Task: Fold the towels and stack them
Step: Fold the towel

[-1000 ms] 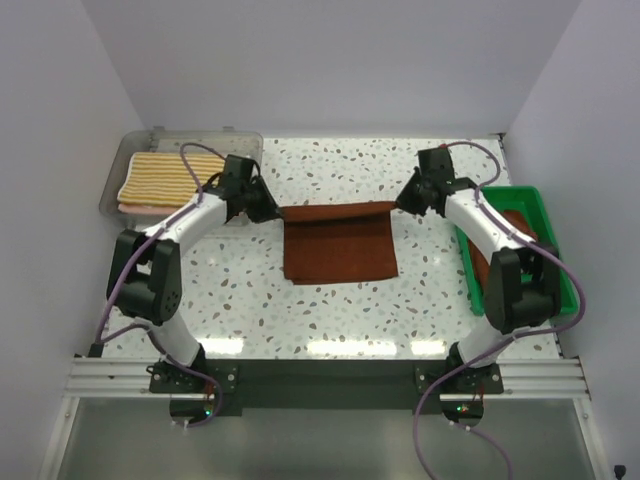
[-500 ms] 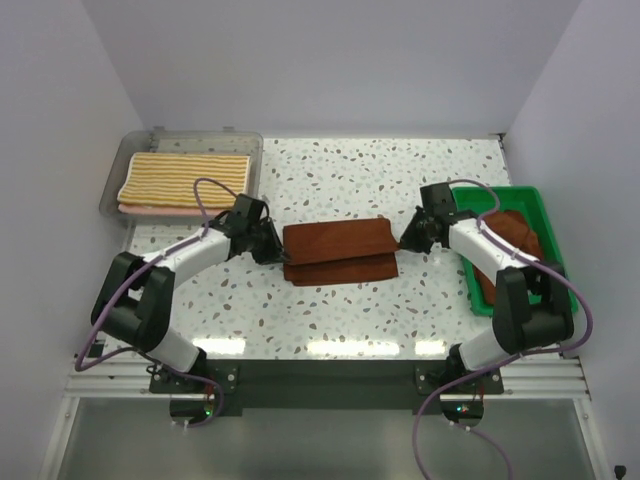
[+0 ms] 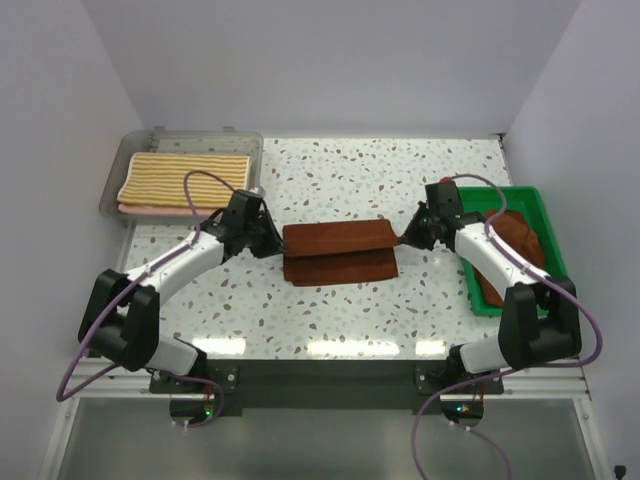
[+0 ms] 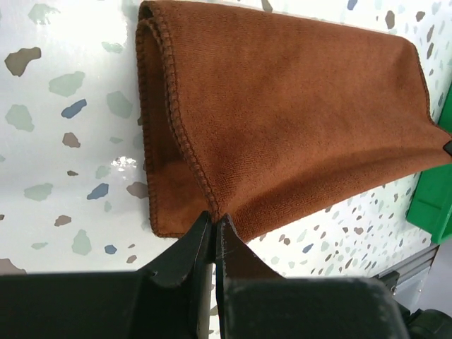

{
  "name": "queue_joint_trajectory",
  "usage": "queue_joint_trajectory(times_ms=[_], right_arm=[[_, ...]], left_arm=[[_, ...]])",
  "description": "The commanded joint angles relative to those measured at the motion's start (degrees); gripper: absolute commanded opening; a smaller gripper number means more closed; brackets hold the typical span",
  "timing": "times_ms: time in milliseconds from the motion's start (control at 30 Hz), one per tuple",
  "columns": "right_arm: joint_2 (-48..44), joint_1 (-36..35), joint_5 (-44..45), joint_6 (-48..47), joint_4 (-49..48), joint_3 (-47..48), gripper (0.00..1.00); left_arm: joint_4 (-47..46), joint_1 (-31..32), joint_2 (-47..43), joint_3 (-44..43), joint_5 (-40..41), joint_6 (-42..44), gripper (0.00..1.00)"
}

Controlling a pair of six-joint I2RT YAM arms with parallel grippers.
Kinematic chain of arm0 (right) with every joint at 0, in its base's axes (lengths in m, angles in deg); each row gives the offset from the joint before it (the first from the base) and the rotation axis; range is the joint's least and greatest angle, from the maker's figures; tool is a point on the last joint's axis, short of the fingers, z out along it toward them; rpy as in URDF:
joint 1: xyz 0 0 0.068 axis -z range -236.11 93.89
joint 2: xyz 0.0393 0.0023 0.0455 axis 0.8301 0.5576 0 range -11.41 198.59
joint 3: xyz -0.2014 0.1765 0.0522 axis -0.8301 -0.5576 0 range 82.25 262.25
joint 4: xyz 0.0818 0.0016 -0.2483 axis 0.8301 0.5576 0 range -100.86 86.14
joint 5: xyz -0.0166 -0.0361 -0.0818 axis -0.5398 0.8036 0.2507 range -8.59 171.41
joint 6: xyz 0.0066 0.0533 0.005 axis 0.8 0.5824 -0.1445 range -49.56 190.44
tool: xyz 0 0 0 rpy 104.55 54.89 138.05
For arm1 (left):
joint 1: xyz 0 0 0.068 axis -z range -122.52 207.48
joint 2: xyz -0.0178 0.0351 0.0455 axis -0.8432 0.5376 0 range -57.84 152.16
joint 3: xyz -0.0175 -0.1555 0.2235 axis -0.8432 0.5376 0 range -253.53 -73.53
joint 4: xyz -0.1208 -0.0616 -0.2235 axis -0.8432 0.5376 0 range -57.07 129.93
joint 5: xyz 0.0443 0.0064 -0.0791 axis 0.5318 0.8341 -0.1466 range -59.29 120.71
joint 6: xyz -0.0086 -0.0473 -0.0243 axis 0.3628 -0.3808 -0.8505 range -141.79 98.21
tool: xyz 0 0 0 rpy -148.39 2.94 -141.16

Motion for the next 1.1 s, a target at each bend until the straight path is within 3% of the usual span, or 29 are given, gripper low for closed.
queue_joint_trajectory(times_ms=[0, 233, 533, 633, 800, 933, 1067], right_arm=[[-3.4, 0.3, -1.2, -1.5, -0.4, -1.5, 0.00], [-4.7, 0.2, -0.7, -1.2, -5.8, -11.1, 0.00], [-1.3, -0.3, -0.6, -2.1, -9.9, -15.1, 0.00], [-1.2, -0.5, -0.9, -2.3, -9.5, -15.4, 0.04], [-4.8, -0.8, -1.1, -4.1, -5.7, -14.1, 0.33], [-10.1, -1.0, -0.4, -7.1, -1.0, -11.7, 0.46], [-12.9, -1.7, -1.3, -8.9, 0.3, -8.7, 0.47]], left_arm=[[0.8, 1.5, -2.6, 1.5, 2.3, 0.1, 0.02], [-4.1, 3.9, -2.0, 8.9, 2.0, -1.1, 0.02], [-7.5, 4.8, 0.1, 13.5, 3.1, -0.9, 0.06], [-7.1, 4.9, -0.6, 13.9, 3.2, -0.7, 0.15], [-5.0, 4.9, -3.4, 13.8, 4.3, -0.4, 0.49], [-0.2, 4.9, -7.4, 12.4, 7.1, 0.2, 0.70], [4.2, 5.0, -11.1, 9.9, 9.6, 0.5, 0.76]])
